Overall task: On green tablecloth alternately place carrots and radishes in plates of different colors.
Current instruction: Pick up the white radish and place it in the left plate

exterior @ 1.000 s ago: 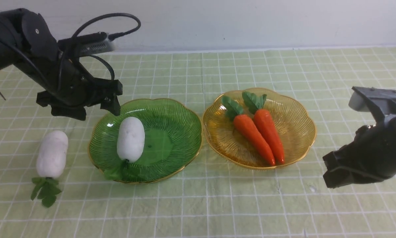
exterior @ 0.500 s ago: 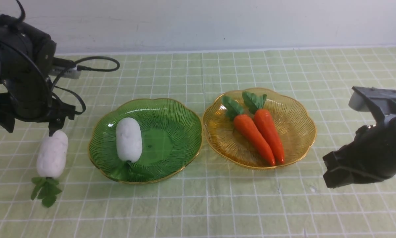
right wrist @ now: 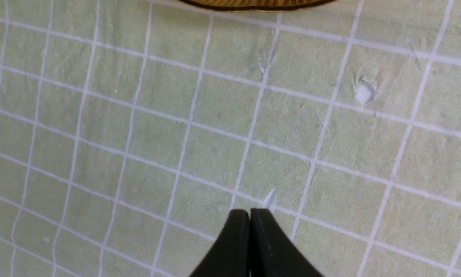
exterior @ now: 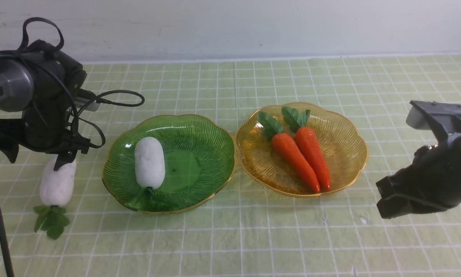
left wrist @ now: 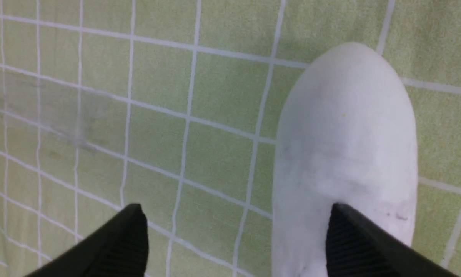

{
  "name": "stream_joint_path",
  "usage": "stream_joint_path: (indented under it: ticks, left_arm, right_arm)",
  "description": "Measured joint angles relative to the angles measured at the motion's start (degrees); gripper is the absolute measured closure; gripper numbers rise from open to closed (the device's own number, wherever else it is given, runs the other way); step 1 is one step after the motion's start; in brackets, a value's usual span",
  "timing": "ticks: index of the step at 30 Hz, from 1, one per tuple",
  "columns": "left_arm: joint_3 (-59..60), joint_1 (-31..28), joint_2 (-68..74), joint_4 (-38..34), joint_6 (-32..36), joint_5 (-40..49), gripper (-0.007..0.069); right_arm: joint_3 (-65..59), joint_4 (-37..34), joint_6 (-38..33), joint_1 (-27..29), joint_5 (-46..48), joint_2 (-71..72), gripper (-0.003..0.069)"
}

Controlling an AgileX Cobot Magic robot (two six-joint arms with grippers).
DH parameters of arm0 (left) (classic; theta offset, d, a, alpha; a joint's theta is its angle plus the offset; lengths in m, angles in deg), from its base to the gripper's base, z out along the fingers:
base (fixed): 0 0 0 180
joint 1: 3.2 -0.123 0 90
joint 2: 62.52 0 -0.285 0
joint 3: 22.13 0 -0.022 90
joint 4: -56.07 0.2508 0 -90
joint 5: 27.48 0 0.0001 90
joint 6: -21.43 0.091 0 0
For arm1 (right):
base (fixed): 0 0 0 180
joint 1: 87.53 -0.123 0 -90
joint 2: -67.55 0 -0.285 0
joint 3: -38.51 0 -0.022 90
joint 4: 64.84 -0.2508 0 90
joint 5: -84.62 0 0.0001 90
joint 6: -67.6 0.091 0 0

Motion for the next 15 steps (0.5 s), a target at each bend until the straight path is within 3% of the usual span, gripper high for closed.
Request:
stream_joint_path:
  ticks: [15]
  left_arm:
    - [-6.4, 2.3, 1.6, -5.2, -1.4, 1.8, 0.0052]
  right_arm:
    - [0.0, 1.0, 0.0, 0.0, -0.4, 0.0, 0.0673]
